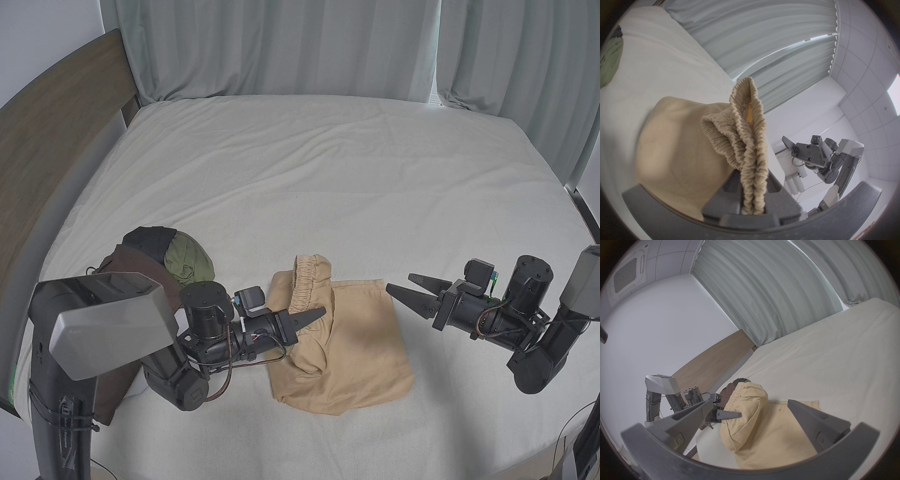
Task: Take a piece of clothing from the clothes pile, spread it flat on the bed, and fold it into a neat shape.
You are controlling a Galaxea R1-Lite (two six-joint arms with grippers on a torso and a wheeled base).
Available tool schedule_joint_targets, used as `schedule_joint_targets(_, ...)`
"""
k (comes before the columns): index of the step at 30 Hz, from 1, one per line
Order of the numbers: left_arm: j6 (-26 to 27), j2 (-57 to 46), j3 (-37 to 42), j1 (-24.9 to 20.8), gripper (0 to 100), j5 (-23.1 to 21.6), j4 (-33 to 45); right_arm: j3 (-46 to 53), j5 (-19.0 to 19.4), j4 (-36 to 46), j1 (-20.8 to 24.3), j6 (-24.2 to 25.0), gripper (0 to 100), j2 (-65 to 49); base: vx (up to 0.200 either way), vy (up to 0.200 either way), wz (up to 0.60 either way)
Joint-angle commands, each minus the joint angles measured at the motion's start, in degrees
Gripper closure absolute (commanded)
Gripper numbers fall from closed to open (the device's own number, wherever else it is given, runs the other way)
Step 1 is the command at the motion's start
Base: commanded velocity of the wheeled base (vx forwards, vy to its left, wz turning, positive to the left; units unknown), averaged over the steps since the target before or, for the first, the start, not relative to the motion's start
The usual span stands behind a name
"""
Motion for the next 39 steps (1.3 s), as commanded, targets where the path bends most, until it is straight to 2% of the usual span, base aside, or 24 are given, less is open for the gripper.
schedule_joint_targets(1, -2.7, 2.2, -3.3, -1.6, 100, 0.3, 0.2, -0.7, -0.1, 0.0, -0.6, 0.0, 0, 0.2, 0.000, 0.000, 0.00)
schedule_joint_targets(12, -4.2, 6.0, -7.3, -4.6, 100, 0.7, 1.5, -1.2, -0.1, 0.0, -1.1, 0.2, 0, 0.3, 0.000, 0.000, 0.00)
schedule_joint_targets(29, -5.5, 8.8, -12.0, -5.1, 100, 3.1, 1.6, -1.6, -0.1, -0.1, -1.1, 0.2, 0, 0.7, 0.000, 0.000, 0.00)
schedule_joint_targets(30, -5.5, 8.8, -12.0, -5.1, 0, 3.2, 1.5, -1.6, -0.1, -0.1, -1.1, 0.2, 0, 0.7, 0.000, 0.000, 0.00)
schedule_joint_targets(39, -5.4, 9.5, -11.2, -5.0, 0, 3.4, 0.5, -1.5, -0.1, -0.1, -1.1, 0.2, 0, 0.8, 0.000, 0.000, 0.00)
